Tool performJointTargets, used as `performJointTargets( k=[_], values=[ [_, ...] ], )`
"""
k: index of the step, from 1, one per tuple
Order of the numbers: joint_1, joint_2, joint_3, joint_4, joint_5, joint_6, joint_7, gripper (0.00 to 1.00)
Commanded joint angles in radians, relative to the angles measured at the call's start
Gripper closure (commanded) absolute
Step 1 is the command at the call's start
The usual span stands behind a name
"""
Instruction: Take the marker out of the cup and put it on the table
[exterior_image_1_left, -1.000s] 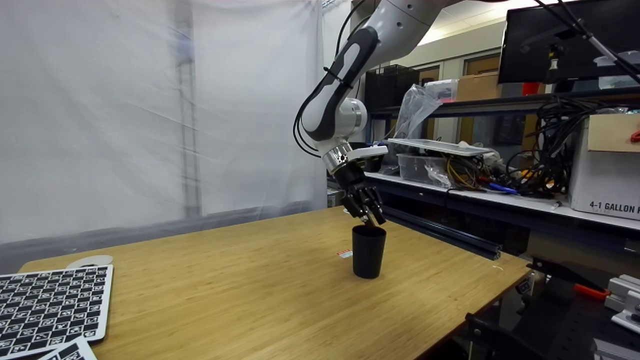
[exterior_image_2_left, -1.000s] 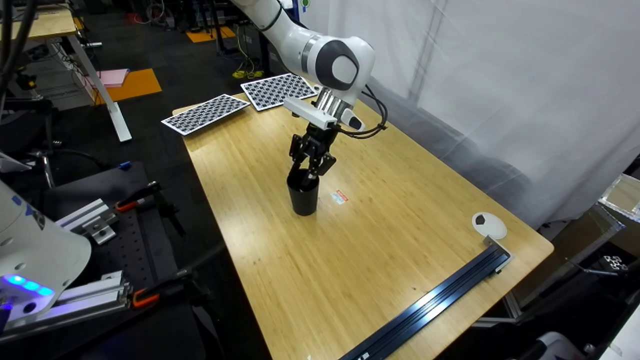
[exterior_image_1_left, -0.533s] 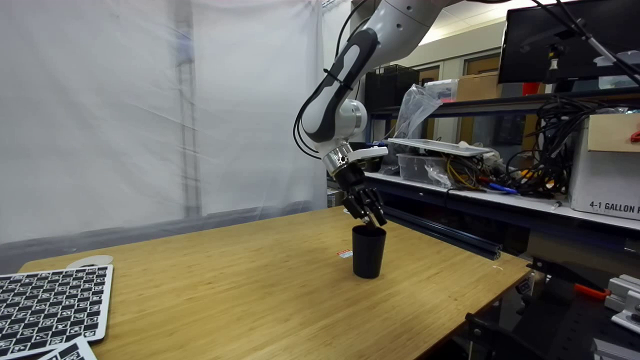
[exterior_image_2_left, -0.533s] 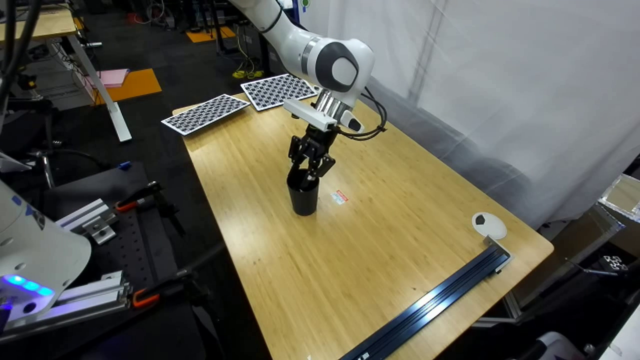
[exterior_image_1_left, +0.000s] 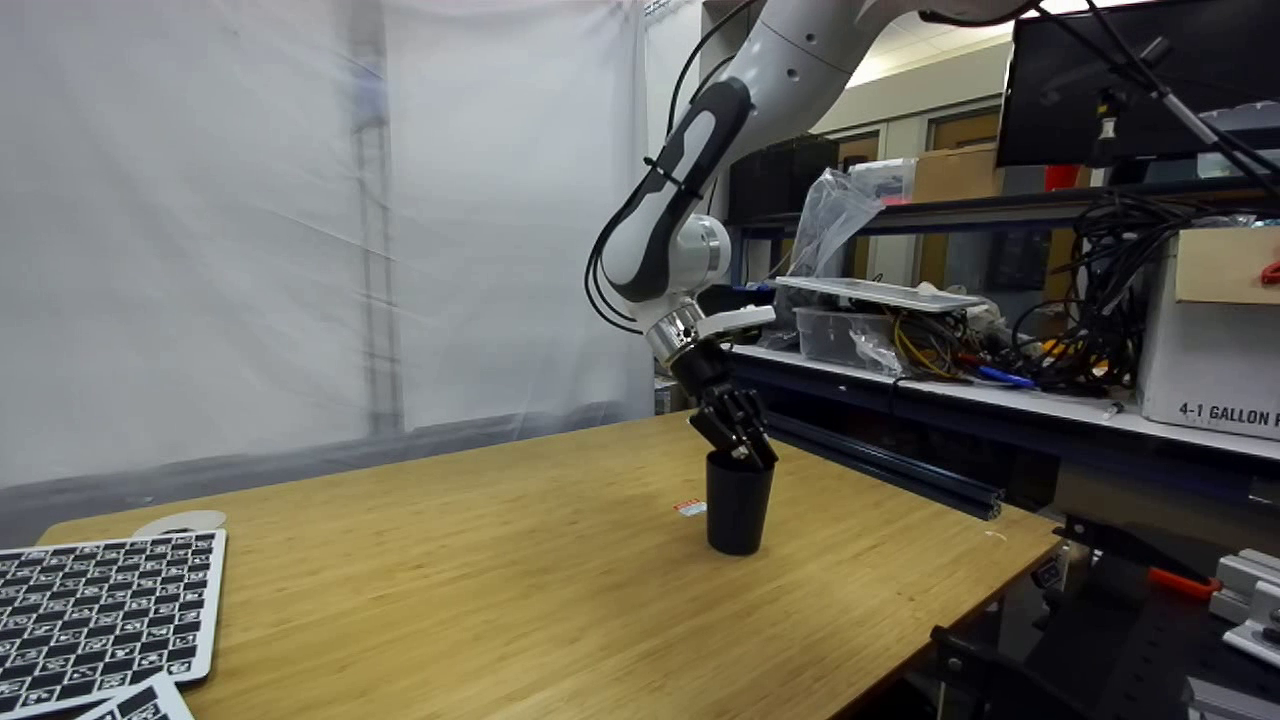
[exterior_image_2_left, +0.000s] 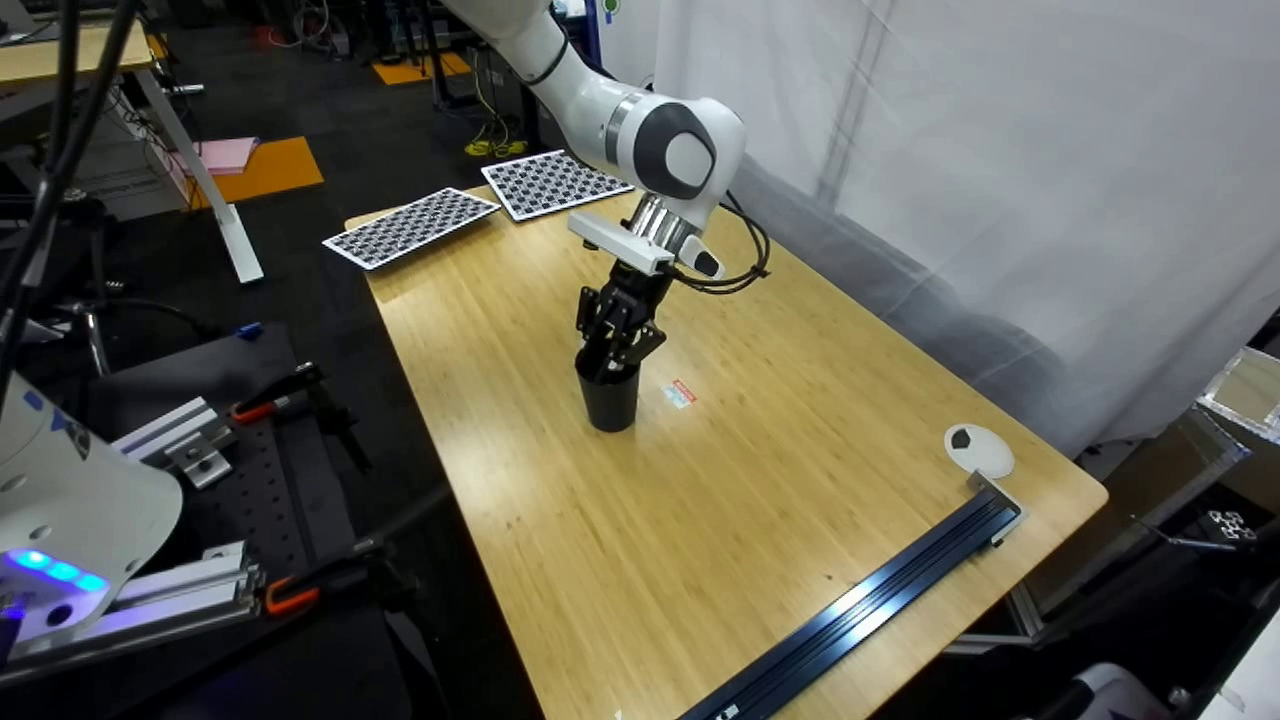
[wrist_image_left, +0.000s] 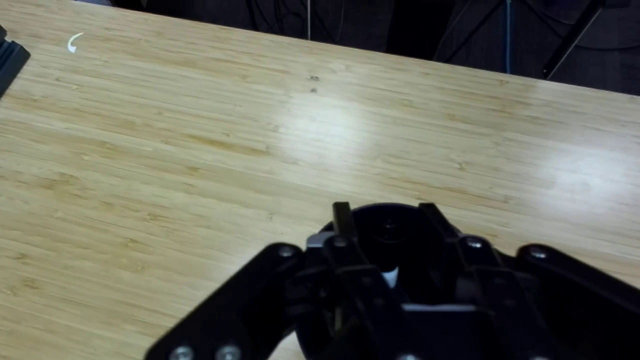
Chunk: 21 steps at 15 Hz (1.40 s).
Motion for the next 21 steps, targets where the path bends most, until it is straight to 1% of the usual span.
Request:
performJointTargets(
  k=[1,2,4,7,8,9,10,12,13,15,16,17,18,19,21],
  values=[
    [0.003,0.024,0.003,0.048,-0.024,-0.055,-0.014,0.66],
    [0.003,0.027,0.003,0.052,-0.025,-0.06,-0.015,0.68],
    [0.005,0.033,0.003,0.062,-0.029,-0.067,-0.016,0.63],
    [0.007,0.042,0.003,0.079,-0.034,-0.082,-0.019,0.62],
    [0.008,0.044,0.004,0.084,-0.035,-0.088,-0.02,0.56],
    [0.007,0.046,0.004,0.09,-0.035,-0.094,-0.023,0.57],
    [0.006,0.051,0.005,0.096,-0.034,-0.101,-0.027,0.49],
    [0.007,0.056,0.005,0.105,-0.035,-0.11,-0.031,0.49],
    [0.006,0.06,0.005,0.111,-0.035,-0.115,-0.033,0.45],
    [0.007,0.075,0.006,0.13,-0.036,-0.132,-0.039,0.51],
    [0.009,0.086,0.006,0.143,-0.038,-0.141,-0.041,0.65],
    [0.011,0.094,0.005,0.154,-0.04,-0.149,-0.041,0.6],
    [0.014,0.103,0.005,0.166,-0.042,-0.156,-0.042,0.59],
    [0.017,0.113,0.005,0.179,-0.045,-0.164,-0.044,0.7],
    [0.025,0.13,0.006,0.205,-0.051,-0.182,-0.046,0.64]
  ],
)
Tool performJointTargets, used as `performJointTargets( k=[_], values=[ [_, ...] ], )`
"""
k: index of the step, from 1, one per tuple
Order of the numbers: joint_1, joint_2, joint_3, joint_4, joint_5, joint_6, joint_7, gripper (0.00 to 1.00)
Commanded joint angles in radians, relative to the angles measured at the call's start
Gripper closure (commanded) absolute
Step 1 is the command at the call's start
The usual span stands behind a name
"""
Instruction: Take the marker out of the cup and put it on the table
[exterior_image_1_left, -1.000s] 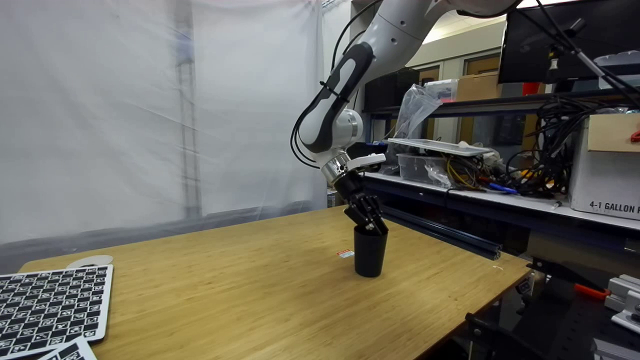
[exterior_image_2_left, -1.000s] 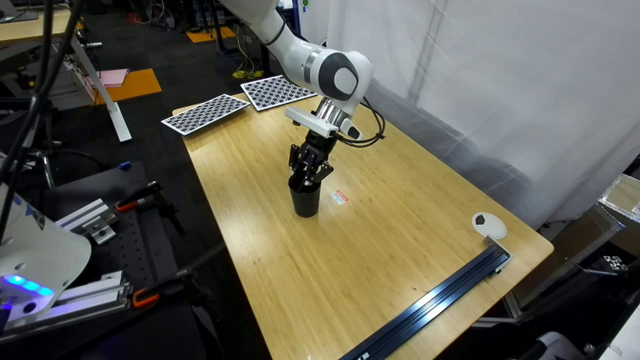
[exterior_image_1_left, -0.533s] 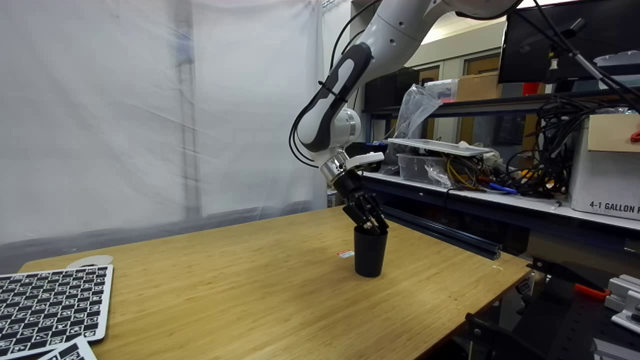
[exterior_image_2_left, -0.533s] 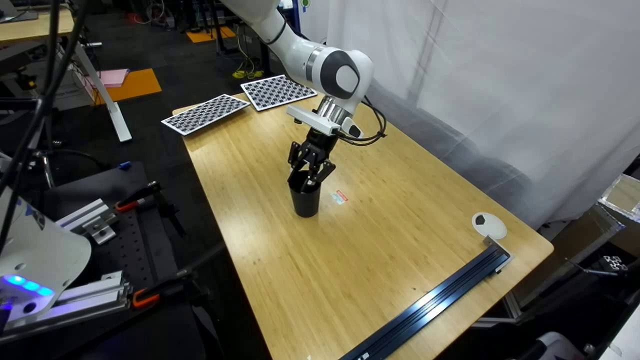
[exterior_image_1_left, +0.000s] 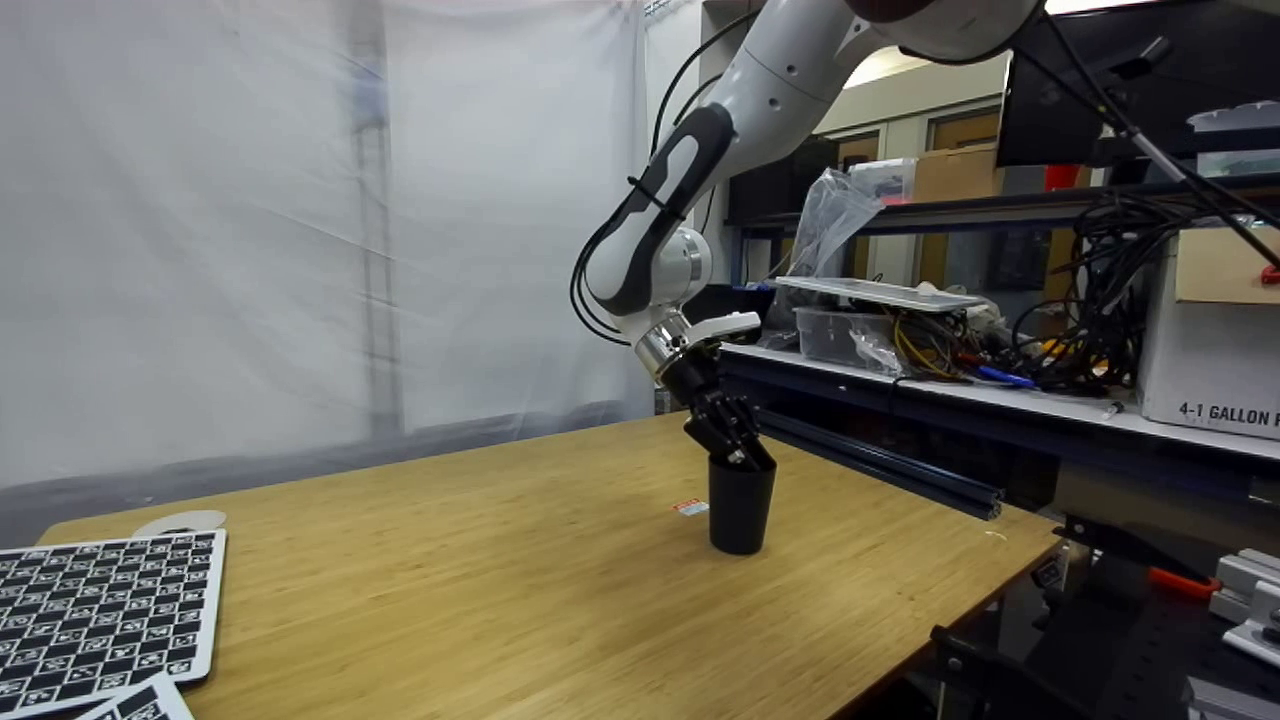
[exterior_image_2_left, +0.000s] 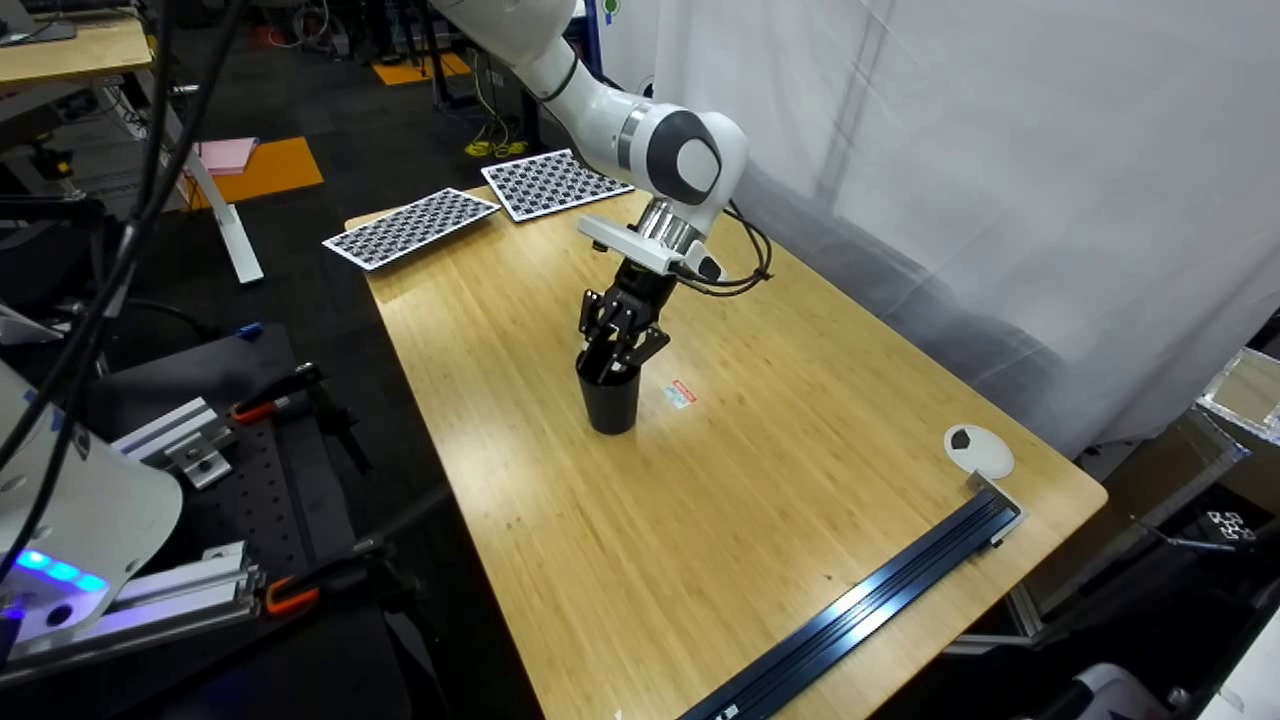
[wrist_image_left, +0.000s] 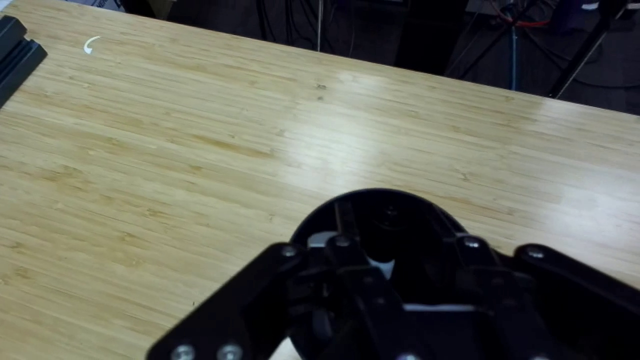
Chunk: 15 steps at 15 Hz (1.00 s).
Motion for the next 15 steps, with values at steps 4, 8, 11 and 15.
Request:
performJointTargets(
  k=[4,8,11,15],
  values=[
    [0.02,0.058,0.008,0.108,-0.044,-0.092,-0.02,0.54],
    [0.017,0.071,0.011,0.129,-0.047,-0.103,-0.034,0.59],
    [0.005,0.083,0.016,0.131,-0.043,-0.103,-0.067,0.56],
    [-0.003,0.094,0.016,0.129,-0.042,-0.098,-0.09,0.63]
  ],
)
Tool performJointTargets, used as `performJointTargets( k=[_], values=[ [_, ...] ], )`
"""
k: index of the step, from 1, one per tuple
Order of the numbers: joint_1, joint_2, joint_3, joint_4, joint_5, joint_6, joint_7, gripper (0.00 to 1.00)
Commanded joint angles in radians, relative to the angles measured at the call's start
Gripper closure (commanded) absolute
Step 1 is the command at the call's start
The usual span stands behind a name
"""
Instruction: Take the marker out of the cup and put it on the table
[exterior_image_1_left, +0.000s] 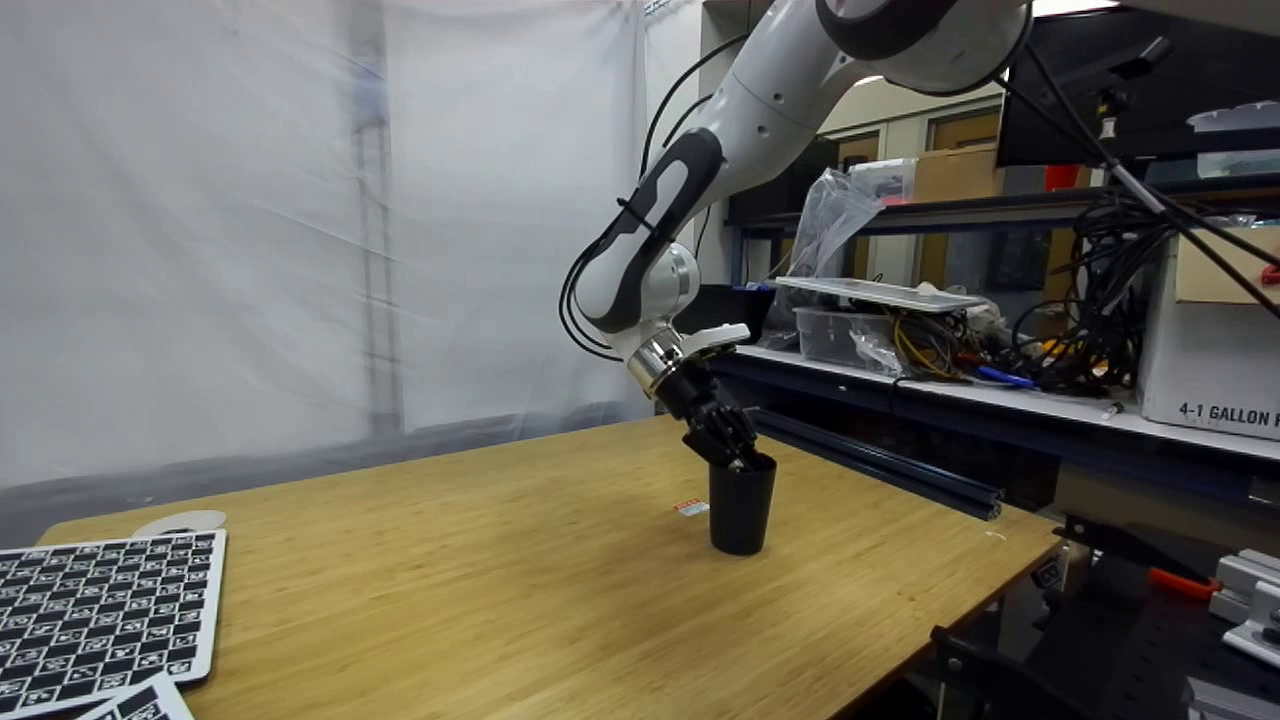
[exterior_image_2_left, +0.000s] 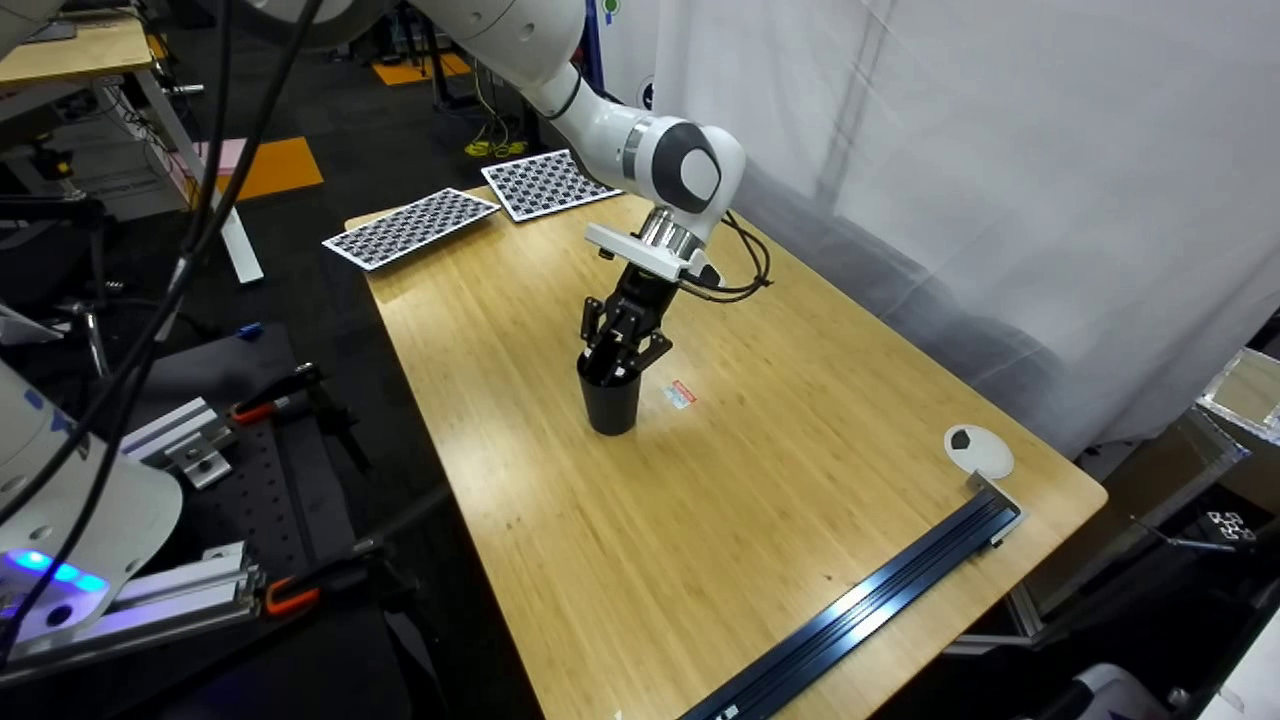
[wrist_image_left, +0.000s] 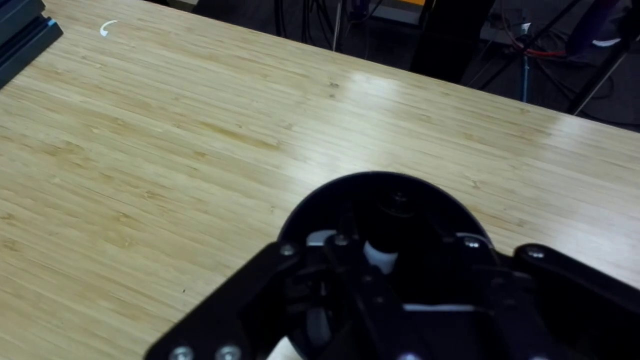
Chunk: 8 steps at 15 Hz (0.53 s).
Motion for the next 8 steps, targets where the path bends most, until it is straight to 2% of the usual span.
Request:
performJointTargets(
  k=[1,3,5,8],
  values=[
    [-0.016,0.014,0.014,0.032,-0.013,-0.039,-0.029,0.62],
    [-0.017,0.012,0.014,0.03,-0.013,-0.036,-0.036,0.88],
    [-0.018,0.011,0.014,0.028,-0.013,-0.034,-0.042,0.99],
    [-0.017,0.009,0.013,0.026,-0.015,-0.033,-0.041,0.95]
  ],
)
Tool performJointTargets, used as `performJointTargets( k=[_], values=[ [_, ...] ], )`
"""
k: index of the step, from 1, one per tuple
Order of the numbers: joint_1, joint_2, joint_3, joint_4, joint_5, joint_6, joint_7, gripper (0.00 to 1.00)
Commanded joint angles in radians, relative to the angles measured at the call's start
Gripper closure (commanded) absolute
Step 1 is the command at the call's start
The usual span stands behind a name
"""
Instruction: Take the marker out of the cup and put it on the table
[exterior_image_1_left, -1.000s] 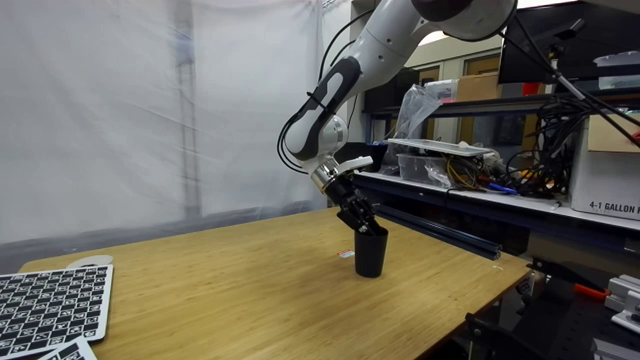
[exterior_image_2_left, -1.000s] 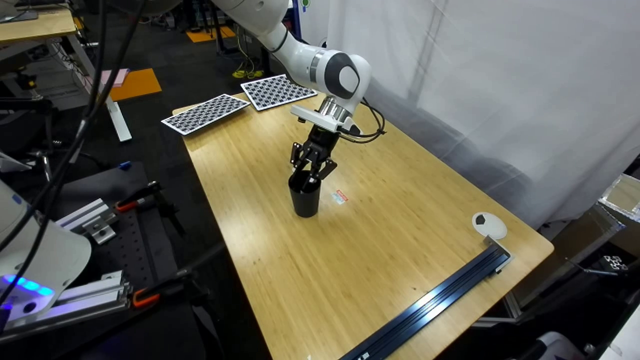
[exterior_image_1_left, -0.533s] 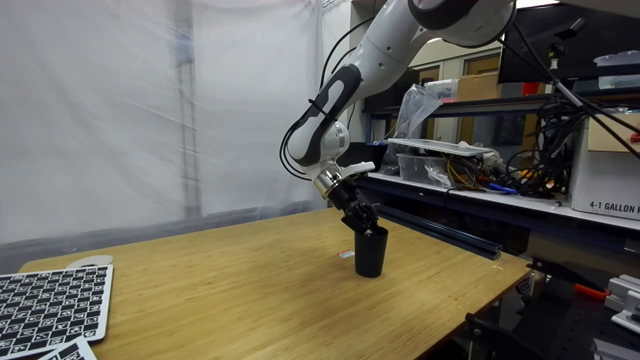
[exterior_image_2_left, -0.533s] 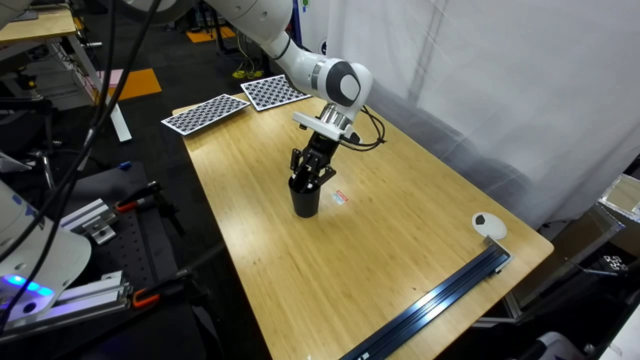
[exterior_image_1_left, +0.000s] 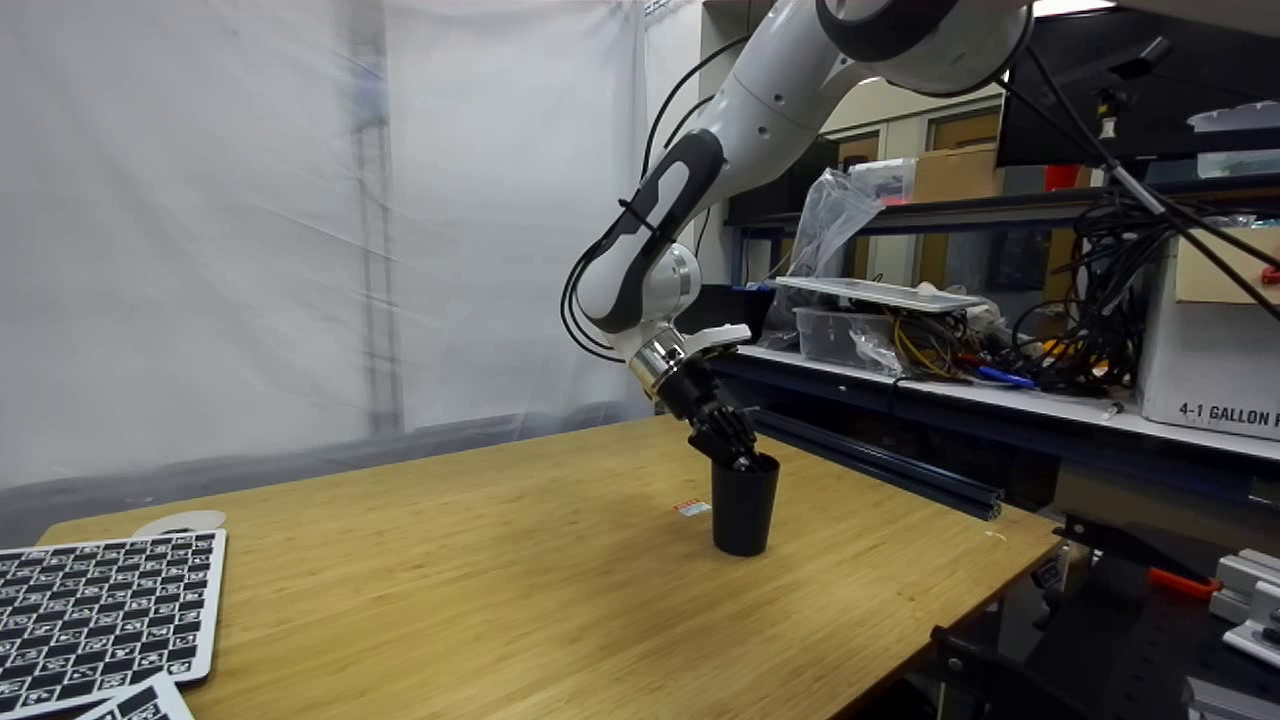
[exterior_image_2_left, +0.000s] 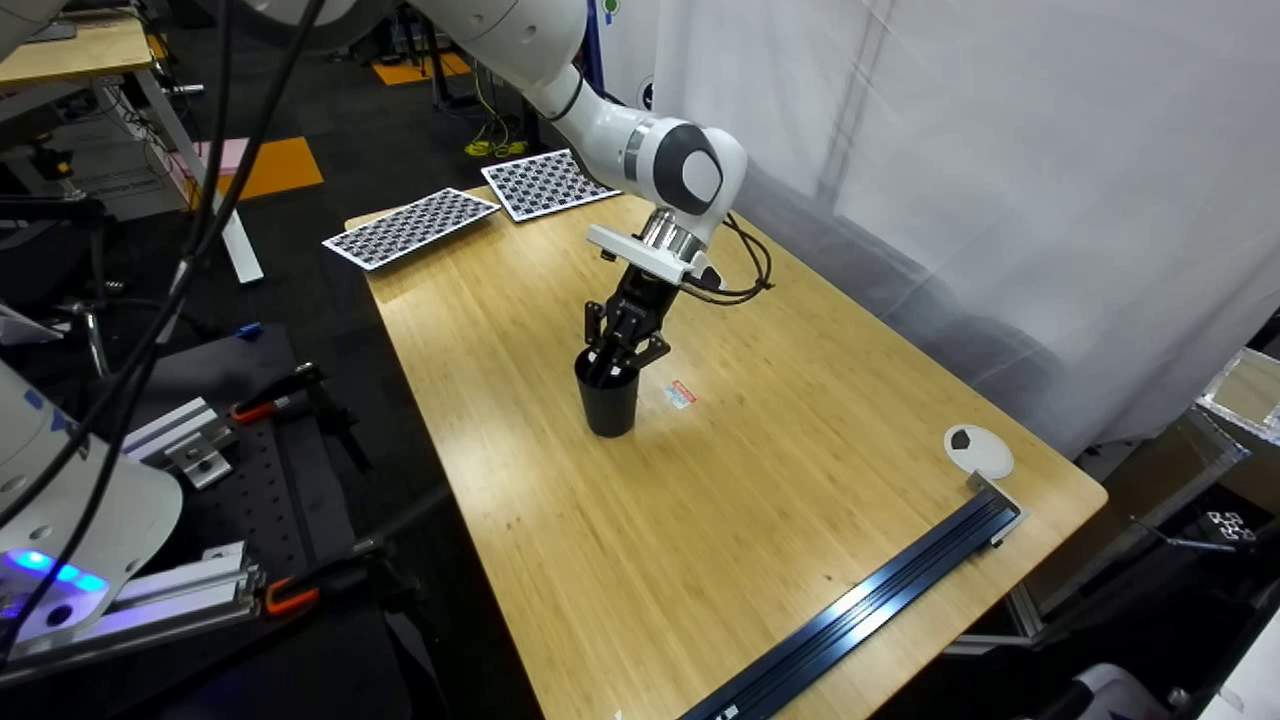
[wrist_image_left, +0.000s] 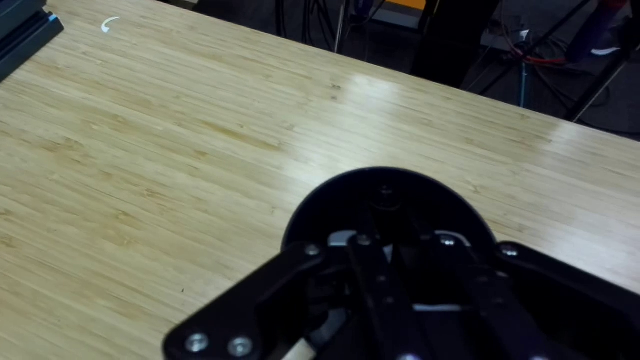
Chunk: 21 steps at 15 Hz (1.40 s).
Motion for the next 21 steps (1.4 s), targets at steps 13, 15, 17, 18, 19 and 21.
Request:
performJointTargets(
  k=[13,15,17,18,19,21],
  values=[
    [-0.023,-0.094,0.007,0.025,-0.005,-0.079,0.011,0.95],
    [-0.021,-0.106,0.006,0.023,-0.009,-0.099,0.013,0.95],
    [-0.021,-0.117,0.006,0.021,-0.01,-0.113,0.013,0.95],
    [-0.021,-0.127,0.005,0.017,-0.011,-0.121,0.014,0.95],
    [-0.022,-0.136,0.005,0.015,-0.011,-0.129,0.014,0.95],
    [-0.023,-0.17,0.003,0.005,-0.012,-0.143,0.018,0.95]
  ],
)
